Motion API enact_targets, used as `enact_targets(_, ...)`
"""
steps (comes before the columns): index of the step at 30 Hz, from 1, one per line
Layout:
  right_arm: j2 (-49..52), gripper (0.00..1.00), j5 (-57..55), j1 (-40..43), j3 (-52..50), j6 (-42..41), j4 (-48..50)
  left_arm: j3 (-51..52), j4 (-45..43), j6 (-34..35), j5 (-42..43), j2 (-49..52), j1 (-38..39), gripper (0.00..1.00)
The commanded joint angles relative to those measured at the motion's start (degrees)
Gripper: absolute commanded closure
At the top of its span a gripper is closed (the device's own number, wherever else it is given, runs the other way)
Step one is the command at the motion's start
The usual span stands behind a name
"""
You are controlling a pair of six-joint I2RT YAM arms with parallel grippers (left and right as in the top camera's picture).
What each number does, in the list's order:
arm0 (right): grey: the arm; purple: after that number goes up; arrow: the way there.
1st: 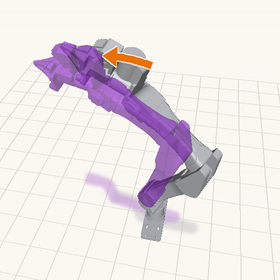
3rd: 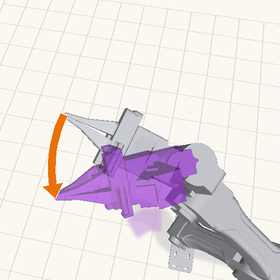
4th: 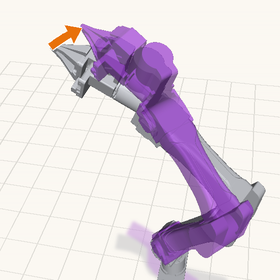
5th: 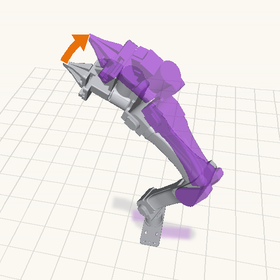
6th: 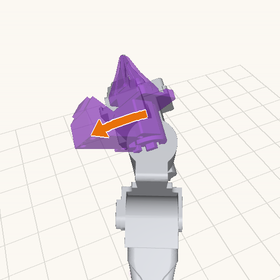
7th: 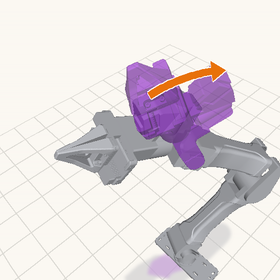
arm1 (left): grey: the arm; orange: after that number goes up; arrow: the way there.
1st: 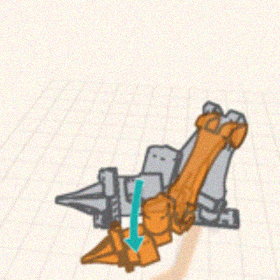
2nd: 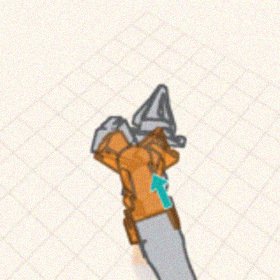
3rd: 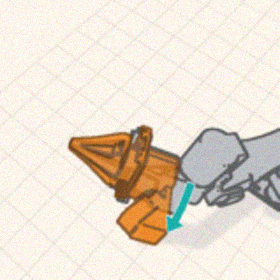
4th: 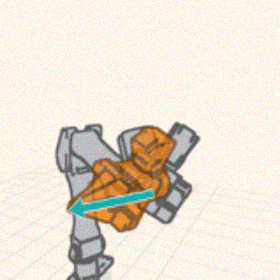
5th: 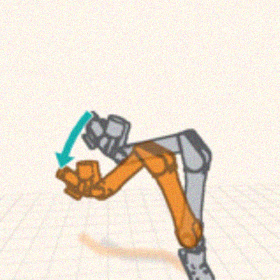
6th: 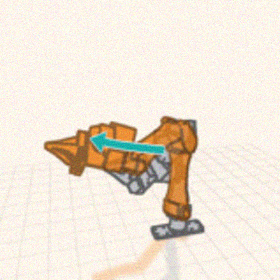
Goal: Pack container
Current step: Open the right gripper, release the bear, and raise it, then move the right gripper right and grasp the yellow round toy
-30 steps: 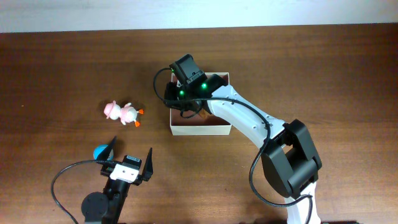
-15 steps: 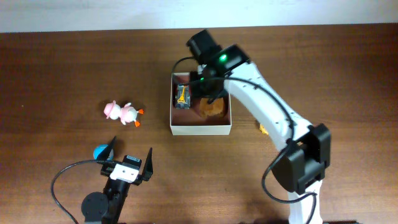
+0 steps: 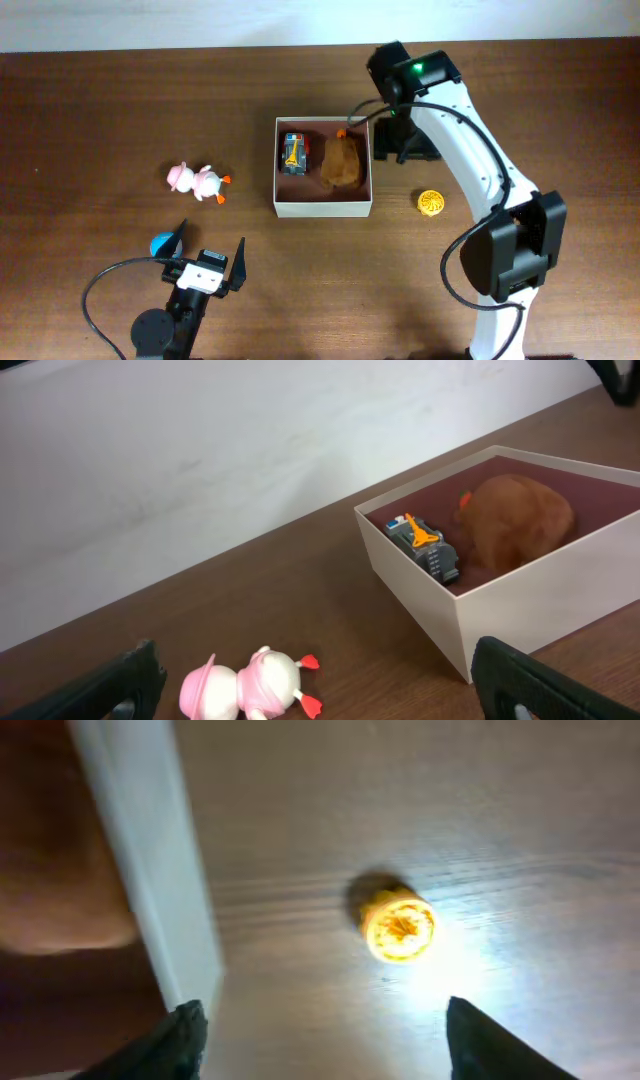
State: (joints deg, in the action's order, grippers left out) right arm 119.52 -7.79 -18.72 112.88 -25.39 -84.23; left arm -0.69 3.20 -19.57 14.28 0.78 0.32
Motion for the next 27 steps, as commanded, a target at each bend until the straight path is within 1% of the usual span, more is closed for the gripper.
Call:
enact_targets(1,-0.79,0.24,-0.79,1.38,-3.91,0.11,0.37,0.17,0.31,-0.26,-0.39,-0.48,0.00,0.00)
enact_targets(4,-0.79,0.22,0.31,2.08,-8.41,1.01,2.69,0.17,0.31,-0.24,-0.39,-0.48,0.00,0.00)
enact_targets(9,-0.79,0.23,1.81,3.76,-16.50,1.75,7.82,0.17,0.31,-0.26,-0.39,-0.48,0.00,0.00)
enact_targets(20,-0.87,0.21,7.67,9.49,-25.46,5.27,15.26,0.17,0.31,-0.24,-0.39,-0.48,0.00,0.00)
enact_targets(27,-0.87,0.22,11.52,10.91,-31.50,7.43,23.02,0.17,0.28,-0.26,-0.39,-0.48,0.00,0.00)
